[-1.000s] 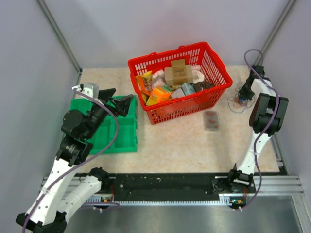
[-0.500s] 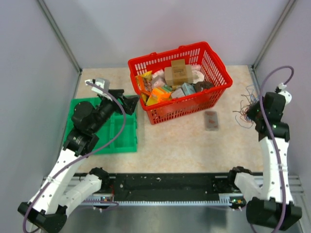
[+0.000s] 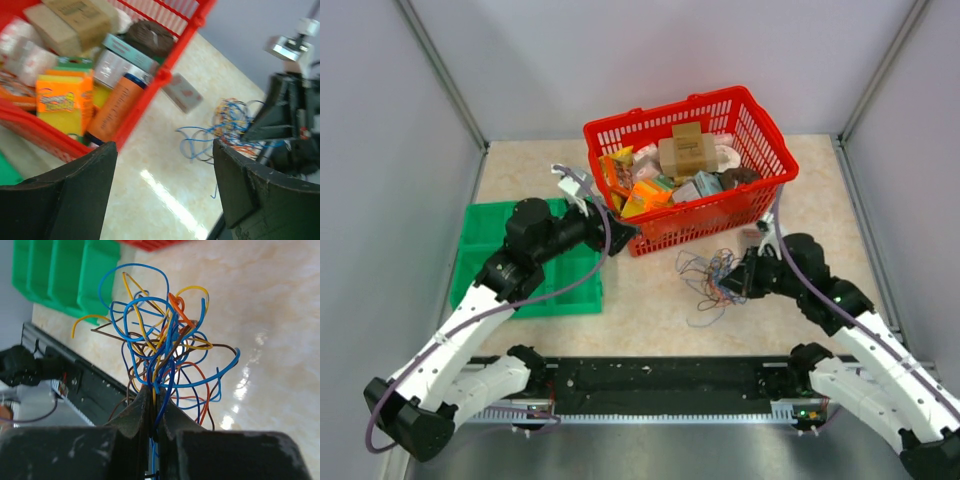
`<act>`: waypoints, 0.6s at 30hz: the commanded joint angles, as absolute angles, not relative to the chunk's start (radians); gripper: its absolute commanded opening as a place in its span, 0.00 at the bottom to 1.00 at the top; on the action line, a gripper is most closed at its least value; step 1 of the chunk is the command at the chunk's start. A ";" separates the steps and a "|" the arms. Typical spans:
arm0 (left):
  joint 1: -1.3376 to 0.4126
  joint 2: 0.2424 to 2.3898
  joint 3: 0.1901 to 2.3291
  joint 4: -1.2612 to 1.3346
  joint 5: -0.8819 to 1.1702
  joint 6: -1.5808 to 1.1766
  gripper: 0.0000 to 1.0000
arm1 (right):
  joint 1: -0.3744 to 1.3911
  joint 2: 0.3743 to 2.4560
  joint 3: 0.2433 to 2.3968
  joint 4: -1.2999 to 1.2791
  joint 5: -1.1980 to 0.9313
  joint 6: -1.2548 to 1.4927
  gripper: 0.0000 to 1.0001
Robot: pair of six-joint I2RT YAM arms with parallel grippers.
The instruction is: Untangle the cables
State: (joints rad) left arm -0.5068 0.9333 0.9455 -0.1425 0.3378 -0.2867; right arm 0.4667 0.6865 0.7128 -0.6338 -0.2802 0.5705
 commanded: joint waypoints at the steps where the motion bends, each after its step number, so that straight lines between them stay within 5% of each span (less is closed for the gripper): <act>1: -0.644 0.858 0.852 -0.111 0.419 -0.275 0.81 | 0.581 0.784 0.614 -0.274 -0.313 0.627 0.00; 8: -1.036 0.802 0.669 -0.022 0.082 -0.264 0.79 | 0.581 0.985 0.589 -0.101 -0.276 0.712 0.00; 12: -1.202 1.003 0.712 -0.008 -0.078 -0.195 0.74 | 0.581 1.014 0.581 -0.129 -0.264 0.775 0.00; 18: -1.224 1.302 0.876 -0.058 -0.184 -0.160 0.77 | 0.581 0.973 0.549 -0.147 -0.282 0.816 0.01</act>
State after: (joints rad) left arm -1.2224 1.1965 0.7666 -0.0761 -0.0494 -0.2092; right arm 0.5743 1.0107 0.5636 -0.1974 -0.2813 0.7689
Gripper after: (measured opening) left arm 0.767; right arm 0.025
